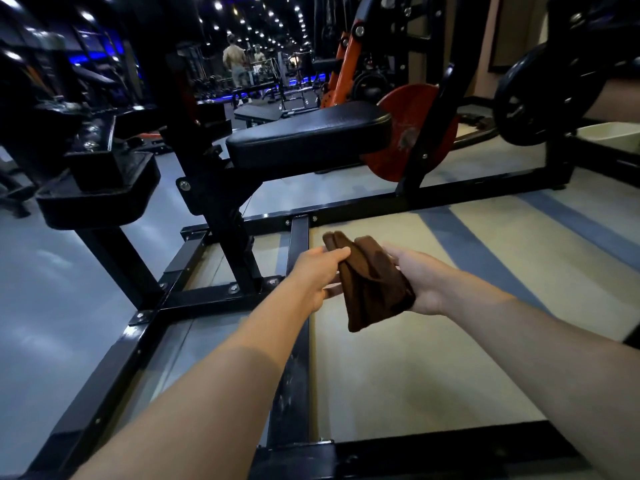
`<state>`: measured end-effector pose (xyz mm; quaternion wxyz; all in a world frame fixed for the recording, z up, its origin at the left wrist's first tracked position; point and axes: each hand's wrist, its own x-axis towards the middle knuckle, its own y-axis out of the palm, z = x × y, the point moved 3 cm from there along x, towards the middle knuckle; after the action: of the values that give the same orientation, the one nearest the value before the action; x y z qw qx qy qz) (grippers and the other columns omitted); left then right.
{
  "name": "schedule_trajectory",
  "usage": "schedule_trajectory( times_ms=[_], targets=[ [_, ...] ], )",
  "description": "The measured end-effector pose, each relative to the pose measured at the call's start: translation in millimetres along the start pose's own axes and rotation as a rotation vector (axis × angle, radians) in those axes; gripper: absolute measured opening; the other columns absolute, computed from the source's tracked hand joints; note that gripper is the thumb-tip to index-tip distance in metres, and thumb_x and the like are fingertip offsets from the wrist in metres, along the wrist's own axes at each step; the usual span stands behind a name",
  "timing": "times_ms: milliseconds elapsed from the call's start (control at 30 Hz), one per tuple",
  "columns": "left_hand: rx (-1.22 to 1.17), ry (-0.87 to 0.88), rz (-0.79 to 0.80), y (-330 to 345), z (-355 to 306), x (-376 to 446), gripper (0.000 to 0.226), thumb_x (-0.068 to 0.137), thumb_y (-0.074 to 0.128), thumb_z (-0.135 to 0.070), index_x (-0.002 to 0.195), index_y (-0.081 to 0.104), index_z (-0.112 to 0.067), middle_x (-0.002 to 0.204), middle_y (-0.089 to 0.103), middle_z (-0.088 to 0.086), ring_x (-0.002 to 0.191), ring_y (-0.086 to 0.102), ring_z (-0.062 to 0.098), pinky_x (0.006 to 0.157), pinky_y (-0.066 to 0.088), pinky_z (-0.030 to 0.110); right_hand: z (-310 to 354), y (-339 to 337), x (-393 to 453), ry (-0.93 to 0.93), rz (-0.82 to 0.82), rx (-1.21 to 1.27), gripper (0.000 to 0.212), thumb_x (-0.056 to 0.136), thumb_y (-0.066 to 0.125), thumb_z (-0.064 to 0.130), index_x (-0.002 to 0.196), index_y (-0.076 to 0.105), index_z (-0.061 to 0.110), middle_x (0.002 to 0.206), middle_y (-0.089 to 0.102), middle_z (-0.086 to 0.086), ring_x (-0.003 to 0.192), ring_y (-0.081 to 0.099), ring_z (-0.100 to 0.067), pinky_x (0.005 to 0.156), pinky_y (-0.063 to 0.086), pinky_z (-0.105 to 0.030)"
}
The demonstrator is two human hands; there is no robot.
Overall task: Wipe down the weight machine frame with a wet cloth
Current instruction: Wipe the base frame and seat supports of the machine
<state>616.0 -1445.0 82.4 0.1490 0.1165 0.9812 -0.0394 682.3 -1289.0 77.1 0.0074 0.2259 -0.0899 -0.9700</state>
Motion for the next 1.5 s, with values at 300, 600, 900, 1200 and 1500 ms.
schedule_trajectory(
  times_ms=[300,600,900,1200,1500],
  targets=[
    [-0.158,0.029,0.033,9,-11,-3,0.035,0.095,0.071,-0.043,0.121,0.072,-0.02,0.103,0.078,0.01,0.106,0.071,0.031,0.095,0.057,0.05,8,-1,-3,-0.084,-0.073,-0.141,0.039,0.103,0.058,0.045,0.12,0.072,0.013,0.114,0.077,-0.008,0.113,0.066,-0.027,0.089,0.052,-0.041],
    [-0.094,0.152,-0.1,-7,-18,0,0.028,0.106,0.053,-0.039,0.129,0.061,-0.025,0.118,0.072,0.004,0.109,0.069,0.025,0.098,0.056,0.05,11,-30,-2,-0.083,-0.11,0.085,0.055,0.104,0.04,0.062,0.142,0.054,0.025,0.14,0.062,-0.002,0.132,0.053,-0.027,0.12,0.034,-0.052],
    [-0.015,0.087,-0.131,-5,-16,-3,0.019,0.105,0.057,-0.02,0.122,0.062,-0.013,0.103,0.071,0.006,0.092,0.069,0.02,0.061,0.055,0.027,17,-37,-13,-0.107,-0.278,0.015,0.039,0.102,0.063,0.035,0.135,0.059,0.014,0.109,0.078,-0.008,0.102,0.075,-0.028,0.092,0.058,-0.043],
    [0.355,0.046,0.129,40,-21,-27,0.042,0.099,0.062,-0.048,0.112,0.07,-0.009,0.106,0.071,0.007,0.094,0.071,0.02,0.076,0.062,0.03,11,-19,-25,-0.162,-0.239,-0.243,0.014,0.097,0.071,0.016,0.111,0.072,0.016,0.101,0.08,-0.006,0.092,0.077,-0.019,0.072,0.058,-0.029],
    [0.25,0.061,0.033,47,-17,-21,0.012,0.099,0.067,-0.017,0.108,0.07,-0.01,0.106,0.071,0.009,0.102,0.068,0.021,0.08,0.06,0.031,16,-15,-30,-0.147,-0.182,-0.148,0.024,0.103,0.054,0.022,0.118,0.067,0.009,0.105,0.077,-0.012,0.096,0.075,-0.026,0.083,0.056,-0.036]
  ],
)
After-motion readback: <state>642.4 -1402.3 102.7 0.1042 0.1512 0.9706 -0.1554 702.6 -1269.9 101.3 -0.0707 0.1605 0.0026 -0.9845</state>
